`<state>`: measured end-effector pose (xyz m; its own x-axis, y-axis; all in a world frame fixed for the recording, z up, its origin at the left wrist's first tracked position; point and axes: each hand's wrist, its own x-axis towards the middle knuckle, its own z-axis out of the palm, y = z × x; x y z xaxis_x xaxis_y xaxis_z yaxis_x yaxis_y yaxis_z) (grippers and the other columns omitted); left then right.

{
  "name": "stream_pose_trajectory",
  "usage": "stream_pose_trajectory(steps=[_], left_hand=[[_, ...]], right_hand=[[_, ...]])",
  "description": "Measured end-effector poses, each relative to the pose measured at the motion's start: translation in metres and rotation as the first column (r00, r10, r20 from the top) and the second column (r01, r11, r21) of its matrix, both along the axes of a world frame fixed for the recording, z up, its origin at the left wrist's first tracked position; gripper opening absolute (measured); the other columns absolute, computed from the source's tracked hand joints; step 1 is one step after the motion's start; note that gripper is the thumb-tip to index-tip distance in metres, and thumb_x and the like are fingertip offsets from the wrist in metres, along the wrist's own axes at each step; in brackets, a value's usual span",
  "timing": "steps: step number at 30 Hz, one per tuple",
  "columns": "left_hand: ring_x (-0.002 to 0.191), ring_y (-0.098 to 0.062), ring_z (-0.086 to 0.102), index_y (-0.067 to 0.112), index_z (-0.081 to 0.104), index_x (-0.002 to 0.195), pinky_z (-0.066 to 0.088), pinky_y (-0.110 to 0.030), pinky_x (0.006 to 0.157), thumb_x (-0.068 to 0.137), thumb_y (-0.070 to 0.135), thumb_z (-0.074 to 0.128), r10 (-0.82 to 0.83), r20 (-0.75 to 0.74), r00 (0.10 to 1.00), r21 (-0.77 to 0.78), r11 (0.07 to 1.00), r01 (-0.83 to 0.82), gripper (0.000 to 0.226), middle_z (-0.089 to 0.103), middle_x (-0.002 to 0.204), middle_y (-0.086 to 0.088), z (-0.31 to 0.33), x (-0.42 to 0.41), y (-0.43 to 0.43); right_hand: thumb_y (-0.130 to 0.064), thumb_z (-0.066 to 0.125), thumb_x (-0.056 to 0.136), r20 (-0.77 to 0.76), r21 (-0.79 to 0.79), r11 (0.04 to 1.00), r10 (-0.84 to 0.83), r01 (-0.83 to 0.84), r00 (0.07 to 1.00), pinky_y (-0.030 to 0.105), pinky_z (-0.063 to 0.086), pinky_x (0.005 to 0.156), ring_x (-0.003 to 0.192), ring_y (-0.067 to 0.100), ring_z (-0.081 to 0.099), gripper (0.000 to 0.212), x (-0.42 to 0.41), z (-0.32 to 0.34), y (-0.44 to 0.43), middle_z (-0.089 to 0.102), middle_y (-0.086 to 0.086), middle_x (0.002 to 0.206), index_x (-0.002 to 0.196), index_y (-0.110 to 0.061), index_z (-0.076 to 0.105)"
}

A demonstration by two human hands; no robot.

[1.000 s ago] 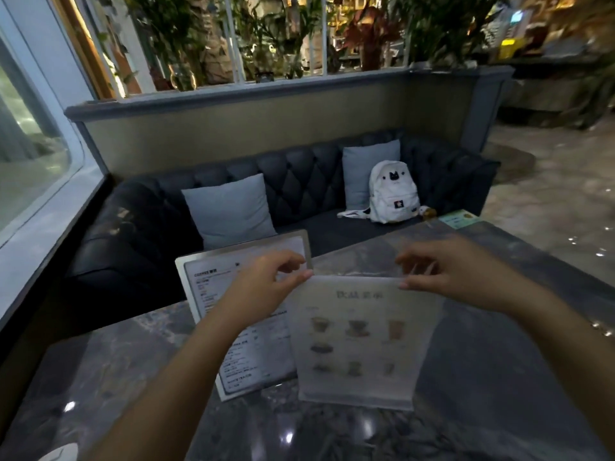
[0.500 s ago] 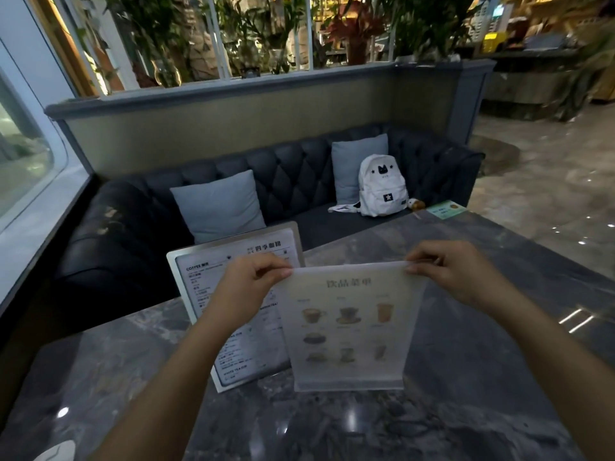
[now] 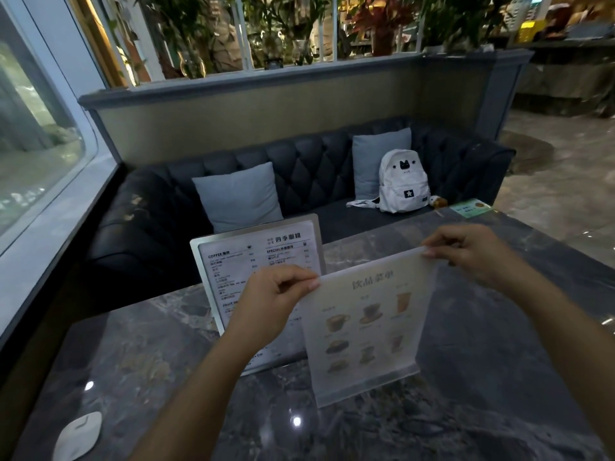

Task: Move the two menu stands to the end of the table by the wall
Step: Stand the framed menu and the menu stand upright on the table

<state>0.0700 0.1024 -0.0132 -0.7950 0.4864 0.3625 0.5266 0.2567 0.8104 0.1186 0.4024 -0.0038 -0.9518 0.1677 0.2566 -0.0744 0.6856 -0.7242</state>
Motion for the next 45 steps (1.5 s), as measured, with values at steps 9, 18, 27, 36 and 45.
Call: stream_pose_trajectory(steps=[9,18,27,36,45], left_hand=[[0.073,0.006,0.063,0.038,0.069,0.075,0.045,-0.004,0.065,0.08,0.013,0.065,-0.023,0.019,1.0,0.021,1.0,0.023,0.026,0.069,0.071,0.032,0.001,0.002,0.0],[0.074,0.002,0.063,0.034,0.07,0.078,0.048,-0.008,0.067,0.08,0.015,0.066,-0.013,0.043,0.999,0.015,1.0,0.013,0.02,0.07,0.071,0.026,-0.001,0.0,-0.003],[0.077,-0.007,0.066,0.04,0.068,0.082,0.054,-0.017,0.072,0.081,0.028,0.064,0.027,0.05,0.998,0.033,0.999,-0.029,0.013,0.071,0.081,0.008,-0.001,-0.005,-0.021],[0.075,-0.005,0.065,0.029,0.069,0.083,0.051,-0.014,0.069,0.084,0.019,0.061,0.249,0.003,0.969,0.154,0.957,-0.246,0.012,0.07,0.077,0.008,0.007,-0.031,-0.063],[0.082,-0.003,0.059,0.022,0.06,0.095,0.043,-0.016,0.068,0.087,0.015,0.057,0.61,0.001,0.792,0.214,0.774,-0.596,0.011,0.061,0.085,0.01,-0.022,-0.068,-0.099]], right_hand=[[-0.008,0.068,0.076,-0.015,-0.021,1.0,0.02,-0.021,1.0,0.018,0.046,0.05,0.069,0.011,0.057,0.024,0.004,-0.001,-0.001,0.065,-0.009,0.076,0.069,-0.031,0.064],[-0.011,0.069,0.075,-0.002,-0.026,0.999,0.019,-0.019,1.0,0.023,0.046,0.055,0.072,0.012,0.058,0.024,0.005,-0.002,0.001,0.066,-0.01,0.078,0.07,-0.034,0.065],[-0.029,0.068,0.074,-0.081,0.098,0.995,0.017,-0.009,0.997,0.025,0.046,0.072,0.087,0.004,0.059,0.017,0.011,0.009,-0.004,0.064,-0.008,0.091,0.09,-0.022,0.068],[-0.037,0.063,0.078,0.027,0.261,0.955,0.142,-0.144,0.99,0.022,0.046,0.068,0.079,0.0,0.058,0.006,-0.029,0.043,-0.032,0.064,-0.016,0.083,0.084,-0.037,0.062],[-0.047,0.063,0.076,0.377,0.391,0.847,0.208,-0.359,0.903,0.023,0.044,0.062,0.078,0.004,0.056,0.019,-0.123,0.047,-0.063,0.059,-0.014,0.084,0.083,-0.031,0.055]])
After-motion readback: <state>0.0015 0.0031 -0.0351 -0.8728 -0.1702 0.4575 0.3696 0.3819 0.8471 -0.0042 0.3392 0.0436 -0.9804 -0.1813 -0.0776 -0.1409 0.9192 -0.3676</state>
